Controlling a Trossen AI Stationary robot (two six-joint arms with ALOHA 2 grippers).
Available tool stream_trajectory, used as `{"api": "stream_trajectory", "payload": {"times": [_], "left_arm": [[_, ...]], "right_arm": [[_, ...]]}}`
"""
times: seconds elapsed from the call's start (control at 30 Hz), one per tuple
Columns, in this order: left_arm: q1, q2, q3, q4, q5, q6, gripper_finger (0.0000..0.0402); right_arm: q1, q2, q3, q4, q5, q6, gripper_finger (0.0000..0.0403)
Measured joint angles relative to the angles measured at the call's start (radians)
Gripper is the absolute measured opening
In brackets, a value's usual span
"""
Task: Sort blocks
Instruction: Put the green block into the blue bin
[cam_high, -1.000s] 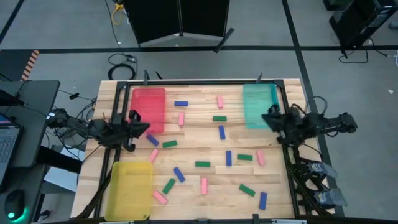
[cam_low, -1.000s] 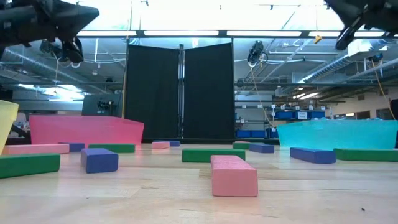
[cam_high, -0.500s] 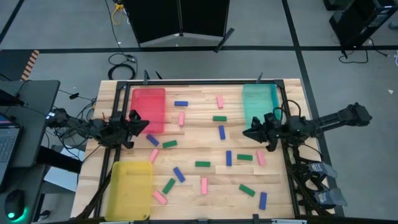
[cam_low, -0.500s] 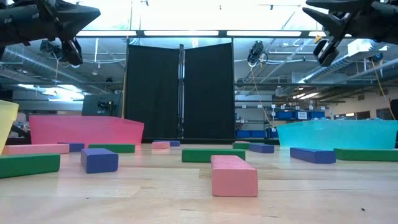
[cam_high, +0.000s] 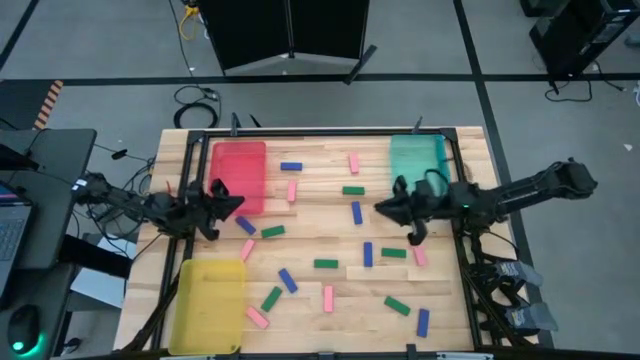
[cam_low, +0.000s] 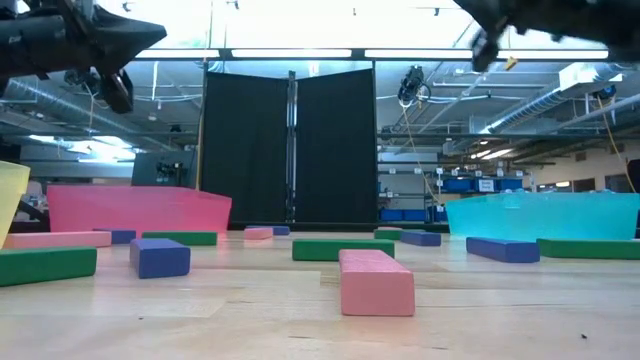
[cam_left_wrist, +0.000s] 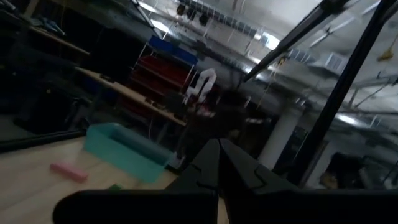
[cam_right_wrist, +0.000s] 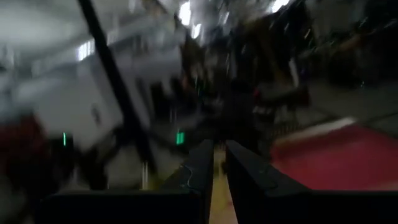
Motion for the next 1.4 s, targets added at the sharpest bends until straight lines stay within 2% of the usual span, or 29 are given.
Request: {"api": "stream_trajectory", "payload": {"times": [0.2, 0.43, 0.53, 0.63, 0.8, 0.87, 1.03, 1.13, 1.4], "left_arm": [[0.000, 0.111, 0.000, 0.009, -0.021, 0.070, 0.0015], [0.000, 0.228, 0.003, 0.035, -0.021, 0.064, 0.0015], [0.000, 0.274, 0.020, 0.032, -0.020, 0.064, 0.0015], [0.000, 0.315, 0.037, 0.040, -0.020, 0.062, 0.0015], [0.000, 0.375, 0.071, 0.039, -0.019, 0.062, 0.0015], [0.000, 0.404, 0.089, 0.038, -0.019, 0.067, 0.0015], [0.000, 0.513, 0.154, 0.035, -0.024, 0.111, 0.0015], [0.000, 0.594, 0.208, 0.030, -0.035, 0.141, 0.0020], [0.000, 0.760, 0.311, 0.030, -0.051, 0.173, 0.0082]], "right_arm": [[0.037, 0.238, 0.286, -0.413, -0.013, -0.065, 0.0055], [0.084, 0.473, 0.499, -0.691, 0.003, -0.113, 0.0061], [0.112, 0.532, 0.579, -0.916, 0.062, -0.106, 0.0071], [0.154, 0.564, 0.624, -1.152, 0.117, -0.034, 0.0087], [0.252, 0.547, 0.607, -1.423, 0.176, 0.145, 0.0130], [0.295, 0.522, 0.565, -1.460, 0.207, 0.217, 0.0149], [0.384, 0.438, 0.435, -1.395, 0.296, 0.328, 0.0192], [0.403, 0.406, 0.359, -1.357, 0.312, 0.369, 0.0212], [0.412, 0.421, 0.205, -1.234, 0.297, 0.426, 0.0245]]}}
